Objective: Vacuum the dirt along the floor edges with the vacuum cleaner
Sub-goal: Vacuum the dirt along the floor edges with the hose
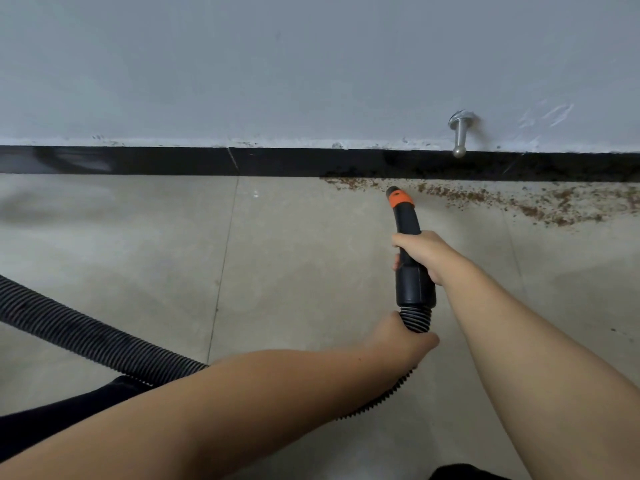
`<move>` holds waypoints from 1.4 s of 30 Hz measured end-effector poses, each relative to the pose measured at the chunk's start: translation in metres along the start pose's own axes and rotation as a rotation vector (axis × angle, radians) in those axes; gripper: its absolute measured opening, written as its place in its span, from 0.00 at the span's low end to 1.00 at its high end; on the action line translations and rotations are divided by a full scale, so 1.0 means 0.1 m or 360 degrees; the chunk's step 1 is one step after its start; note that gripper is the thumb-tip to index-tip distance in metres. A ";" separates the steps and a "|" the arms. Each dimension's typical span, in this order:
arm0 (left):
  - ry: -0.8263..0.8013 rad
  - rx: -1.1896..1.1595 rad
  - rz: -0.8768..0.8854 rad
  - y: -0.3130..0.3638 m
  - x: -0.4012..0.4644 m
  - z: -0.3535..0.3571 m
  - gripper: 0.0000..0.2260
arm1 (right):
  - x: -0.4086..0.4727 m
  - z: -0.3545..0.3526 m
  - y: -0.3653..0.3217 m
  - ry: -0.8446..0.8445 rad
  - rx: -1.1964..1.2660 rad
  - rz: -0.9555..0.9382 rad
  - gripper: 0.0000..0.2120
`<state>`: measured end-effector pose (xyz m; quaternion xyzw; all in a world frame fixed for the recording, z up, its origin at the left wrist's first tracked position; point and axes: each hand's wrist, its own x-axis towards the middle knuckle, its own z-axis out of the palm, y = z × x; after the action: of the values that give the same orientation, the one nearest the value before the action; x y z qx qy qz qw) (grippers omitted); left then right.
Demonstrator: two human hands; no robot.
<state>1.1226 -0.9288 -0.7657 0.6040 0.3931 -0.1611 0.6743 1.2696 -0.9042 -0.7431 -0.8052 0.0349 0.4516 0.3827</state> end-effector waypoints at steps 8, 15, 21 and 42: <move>0.0139 -0.0098 0.0014 -0.15 -0.09 -0.25 0.07 | -0.02 0.44 -0.10 -0.0148 -0.0134 -0.0114 0.09; 0.0286 -0.0137 -0.0027 -0.23 -0.10 -0.47 0.08 | -0.02 0.77 -0.22 -0.0259 -0.0211 -0.0198 0.09; 0.0107 -0.0022 0.0012 -0.03 -0.05 -0.32 0.07 | 0.02 0.36 -0.18 -0.0127 -0.0083 -0.0105 0.06; 0.0087 0.0054 0.0028 0.17 0.19 0.06 0.08 | 0.23 -0.18 -0.10 0.0009 0.0090 -0.0021 0.05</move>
<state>1.1488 -0.9253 -0.7683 0.6229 0.4034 -0.1452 0.6544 1.3004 -0.9022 -0.7490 -0.7955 0.0433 0.4457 0.4083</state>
